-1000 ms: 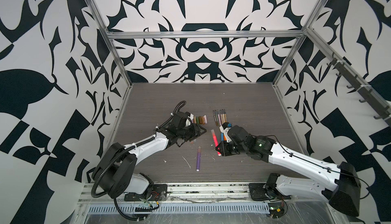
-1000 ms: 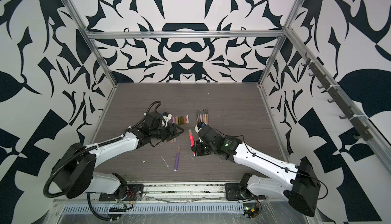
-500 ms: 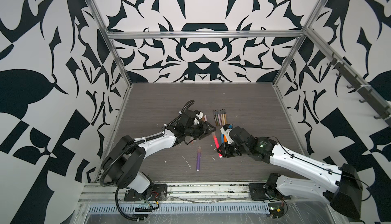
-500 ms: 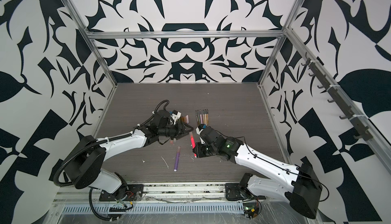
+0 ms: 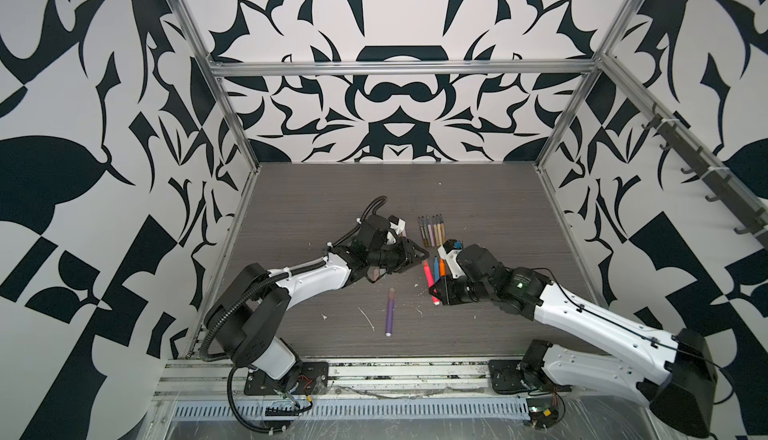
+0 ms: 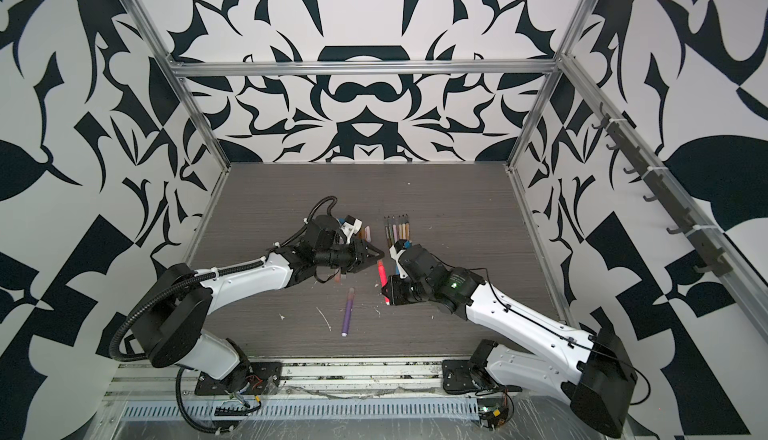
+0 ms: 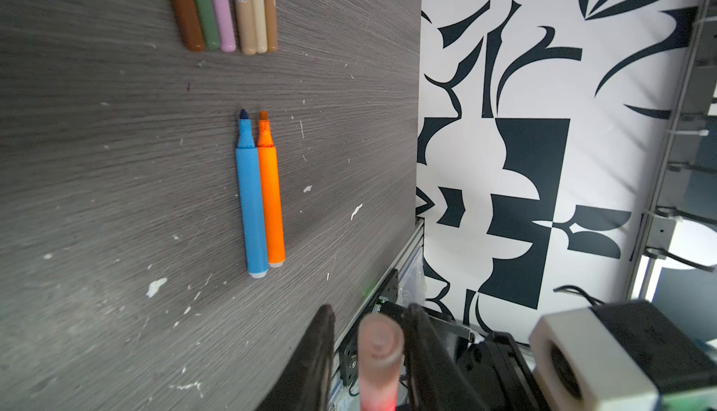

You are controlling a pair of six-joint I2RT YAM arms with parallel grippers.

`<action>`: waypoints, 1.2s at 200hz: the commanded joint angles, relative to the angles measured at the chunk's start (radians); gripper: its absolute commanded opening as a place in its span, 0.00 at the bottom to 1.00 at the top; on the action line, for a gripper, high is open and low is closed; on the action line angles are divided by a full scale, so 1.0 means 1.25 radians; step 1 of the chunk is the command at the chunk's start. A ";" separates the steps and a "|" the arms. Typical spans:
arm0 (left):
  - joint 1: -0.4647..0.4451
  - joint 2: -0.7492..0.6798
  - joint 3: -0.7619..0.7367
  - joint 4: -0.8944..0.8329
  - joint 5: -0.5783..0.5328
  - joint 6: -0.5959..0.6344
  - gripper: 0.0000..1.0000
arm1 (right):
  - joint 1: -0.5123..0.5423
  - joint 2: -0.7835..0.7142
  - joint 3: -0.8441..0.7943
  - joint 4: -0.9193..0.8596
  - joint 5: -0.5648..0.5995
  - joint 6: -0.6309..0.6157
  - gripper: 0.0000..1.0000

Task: Open the pen caps
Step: 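Close the left gripper on the pink marker's cap and pull it off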

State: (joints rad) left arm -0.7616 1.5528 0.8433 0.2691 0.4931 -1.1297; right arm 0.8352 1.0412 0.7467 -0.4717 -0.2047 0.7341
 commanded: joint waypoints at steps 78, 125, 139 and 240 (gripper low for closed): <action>-0.017 0.028 0.035 0.028 0.041 -0.004 0.01 | -0.009 -0.011 0.008 -0.002 -0.009 -0.019 0.00; -0.019 0.026 0.035 0.028 0.050 -0.001 0.00 | -0.015 -0.010 0.012 -0.003 -0.015 -0.027 0.14; -0.020 0.026 0.036 0.028 0.052 0.001 0.00 | -0.020 -0.008 0.016 -0.002 -0.015 -0.029 0.20; -0.032 0.029 0.045 0.033 0.065 0.001 0.00 | -0.077 0.079 0.071 0.019 -0.051 -0.075 0.24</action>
State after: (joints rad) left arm -0.7940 1.5795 0.8749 0.2920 0.5396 -1.1282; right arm 0.7597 1.1313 0.7883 -0.4709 -0.2657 0.6720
